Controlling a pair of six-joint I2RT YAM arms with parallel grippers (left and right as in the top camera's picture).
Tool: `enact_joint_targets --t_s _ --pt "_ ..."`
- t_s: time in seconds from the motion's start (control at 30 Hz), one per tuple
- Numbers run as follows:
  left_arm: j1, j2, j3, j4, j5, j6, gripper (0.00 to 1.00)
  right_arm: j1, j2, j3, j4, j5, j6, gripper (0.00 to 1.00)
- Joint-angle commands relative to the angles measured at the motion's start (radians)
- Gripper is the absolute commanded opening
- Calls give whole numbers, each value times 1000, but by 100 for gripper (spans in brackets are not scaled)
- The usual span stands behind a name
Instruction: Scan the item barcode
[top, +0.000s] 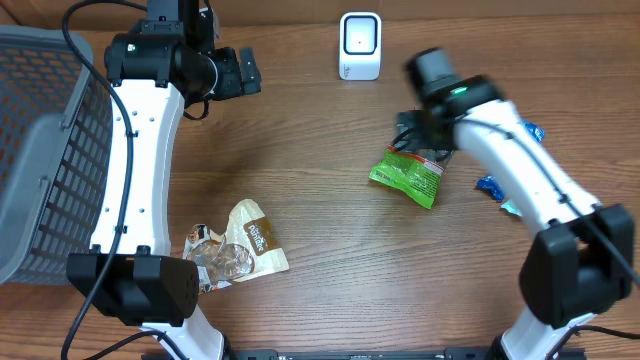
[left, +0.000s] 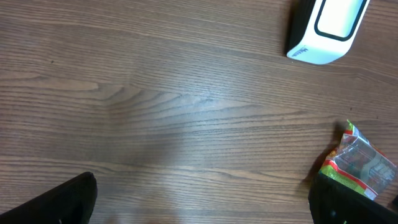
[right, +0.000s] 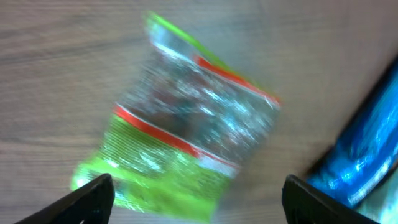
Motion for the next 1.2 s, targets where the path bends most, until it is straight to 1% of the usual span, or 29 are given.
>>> enact_joint_targets --t_s 0.0,0.1,0.23,0.3,0.47,0.53,0.57,0.63,0.7,0.73,0.8,0.87,0.9,0.97,1.0,1.07,1.17 --pt "-4 2 14 0 -6 -10 100 -170 -20 -16 -29 -352 18 88" --pt "-4 2 14 0 -6 -10 100 -253 -20 -72 -11 -485 -8 88" --pt "-4 2 14 0 -6 -10 100 -275 -20 -198 78 -541 8 87" --pt "-4 2 14 0 -6 -10 100 -243 -20 -318 230 -541 76 88" --pt "-4 2 14 0 -6 -10 100 -205 -20 -486 486 -435 255 88" --pt "-4 2 14 0 -6 -10 100 -199 -20 -546 588 -418 290 87" --pt "-4 2 14 0 -6 -10 100 -195 -18 -591 682 -417 304 86" --pt "-4 2 14 0 -6 -10 100 -188 -13 -638 801 -422 311 86" --pt "-4 2 14 0 -6 -10 100 -175 0 -667 899 -421 311 84" --pt "-4 2 14 0 -6 -10 100 -164 16 -681 967 -422 311 79" --pt "-4 2 14 0 -6 -10 100 -147 47 -682 1018 -425 311 73" --pt "-4 2 14 0 -6 -10 100 -130 79 -682 1055 -435 311 63" --pt "-4 2 14 0 -6 -10 100 -120 96 -682 1069 -441 309 56" --pt "-4 2 14 0 -6 -10 100 -100 129 -682 1083 -441 309 34" --pt "-4 2 14 0 -6 -10 100 -93 140 -682 1083 -441 296 15" --pt "-4 2 14 0 -6 -10 100 -93 135 -681 1083 -441 270 4" --pt "-4 2 14 0 -6 -10 100 -111 100 -655 1074 -456 240 4"
